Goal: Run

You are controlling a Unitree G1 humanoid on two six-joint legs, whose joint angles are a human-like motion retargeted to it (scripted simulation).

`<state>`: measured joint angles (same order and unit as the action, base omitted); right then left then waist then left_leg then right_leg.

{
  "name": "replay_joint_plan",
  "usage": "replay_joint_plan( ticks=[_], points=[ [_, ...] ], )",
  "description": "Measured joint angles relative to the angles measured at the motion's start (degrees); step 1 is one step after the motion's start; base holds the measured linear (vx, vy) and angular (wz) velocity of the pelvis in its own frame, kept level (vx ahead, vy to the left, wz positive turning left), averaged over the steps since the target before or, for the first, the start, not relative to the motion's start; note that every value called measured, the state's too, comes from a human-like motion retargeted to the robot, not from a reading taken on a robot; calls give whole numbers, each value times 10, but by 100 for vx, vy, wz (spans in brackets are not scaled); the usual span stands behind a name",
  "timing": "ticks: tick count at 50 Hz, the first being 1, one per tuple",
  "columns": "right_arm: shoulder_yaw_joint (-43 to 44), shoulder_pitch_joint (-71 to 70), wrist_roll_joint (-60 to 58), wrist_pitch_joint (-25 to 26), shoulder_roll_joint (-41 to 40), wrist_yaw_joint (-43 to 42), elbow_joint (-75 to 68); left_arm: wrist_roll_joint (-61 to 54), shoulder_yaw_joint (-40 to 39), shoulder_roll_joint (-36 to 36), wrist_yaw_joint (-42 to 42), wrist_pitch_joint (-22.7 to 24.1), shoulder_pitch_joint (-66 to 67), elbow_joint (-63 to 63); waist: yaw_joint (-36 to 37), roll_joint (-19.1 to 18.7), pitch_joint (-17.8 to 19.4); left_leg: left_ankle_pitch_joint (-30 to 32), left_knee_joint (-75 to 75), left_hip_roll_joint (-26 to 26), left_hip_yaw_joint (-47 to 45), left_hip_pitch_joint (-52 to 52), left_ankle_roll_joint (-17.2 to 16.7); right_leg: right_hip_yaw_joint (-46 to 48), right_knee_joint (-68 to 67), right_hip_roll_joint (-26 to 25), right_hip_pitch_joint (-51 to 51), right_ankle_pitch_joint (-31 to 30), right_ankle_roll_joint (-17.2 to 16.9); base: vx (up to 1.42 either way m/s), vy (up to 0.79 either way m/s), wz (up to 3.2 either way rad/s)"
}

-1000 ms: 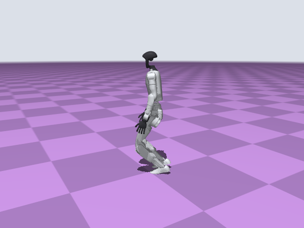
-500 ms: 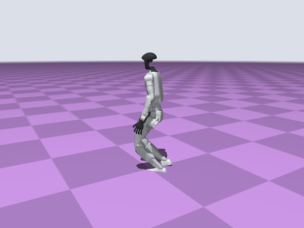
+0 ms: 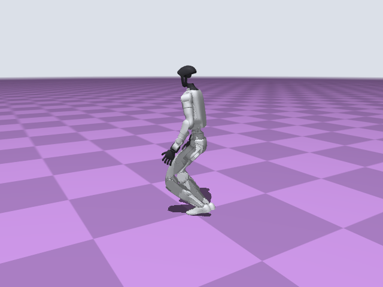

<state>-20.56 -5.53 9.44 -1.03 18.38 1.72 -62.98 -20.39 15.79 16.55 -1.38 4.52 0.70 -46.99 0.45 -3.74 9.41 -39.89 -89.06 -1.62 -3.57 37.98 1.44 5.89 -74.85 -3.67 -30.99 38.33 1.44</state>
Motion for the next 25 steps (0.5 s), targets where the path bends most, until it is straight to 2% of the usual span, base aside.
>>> replay_joint_plan(
  ticks=[3, 7, 11, 14, 15, 18, 20, 23, 25],
  points=[
    [-3, 9, -4, -3, 2, 8, 17, -7, 14, -3, -8, -7, 15, 5, -17, 7, -3, -8, 42, -29, -4, -16, 16, -2, -86, 31, -44, -56, -21, 1, 6, -9],
    [-1, 22, -13, -1, 4, 28, 35, -1, 30, 10, -10, -11, 13, 17, -42, 27, -1, -88, 54, -64, -14, -25, 63, -11, -251, 91, -124, -69, -33, 0, 2, 2],
    [8, 34, -23, 9, -1, 35, 39, 21, 46, 20, 4, -19, -8, 11, -69, 54, -12, -101, 78, -98, -26, -11, 90, -40, -344, 133, -181, -74, -40, 0, 1, 36],
    [9, 46, -13, 10, 5, 43, 57, 24, 53, 18, 0, -21, -15, 13, -64, 46, -15, -76, 122, -91, -10, -44, 77, -31, -295, 108, -146, -94, -35, 8, -3, -14],
    [8, 50, -9, 9, 9, 45, 68, 22, 54, 17, -4, -19, -16, 16, -61, 40, -15, -54, 144, -87, 1, -59, 65, -26, -261, 93, -126, -105, -33, 7, -5, 0],
    [2, 67, 5, -3, 17, 39, 116, 18, 60, 12, -18, -8, -6, 40, -61, 37, -28, 63, 169, -73, 8, -63, 20, -21, -151, 56, -71, -134, -30, 3, -7, 29],
    [-1, 78, 15, -15, 24, 33, 153, 12, 60, 15, -26, 2, 1, 67, -50, 31, -32, 96, 127, -53, 8, -46, -1, -18, -87, 26, -36, -137, -31, -1, -7, 17],
    [-7, 82, 19, -28, 44, 18, 210, -12, 51, 23, -32, 13, 11, 119, -26, 19, -30, 81, -4, 2, -4, -21, 4, -12, -28, -18, 16, -98, -20, -3, -7, -5],
    [-9, 74, 7, -33, 61, 12, 234, -21, 45, 28, -33, 19, 16, 146, -11, 17, -27, 43, -102, 34, -7, -3, 20, -7, -21, -35, 39, -29, -10, -5, -6, -13]
  ],
)
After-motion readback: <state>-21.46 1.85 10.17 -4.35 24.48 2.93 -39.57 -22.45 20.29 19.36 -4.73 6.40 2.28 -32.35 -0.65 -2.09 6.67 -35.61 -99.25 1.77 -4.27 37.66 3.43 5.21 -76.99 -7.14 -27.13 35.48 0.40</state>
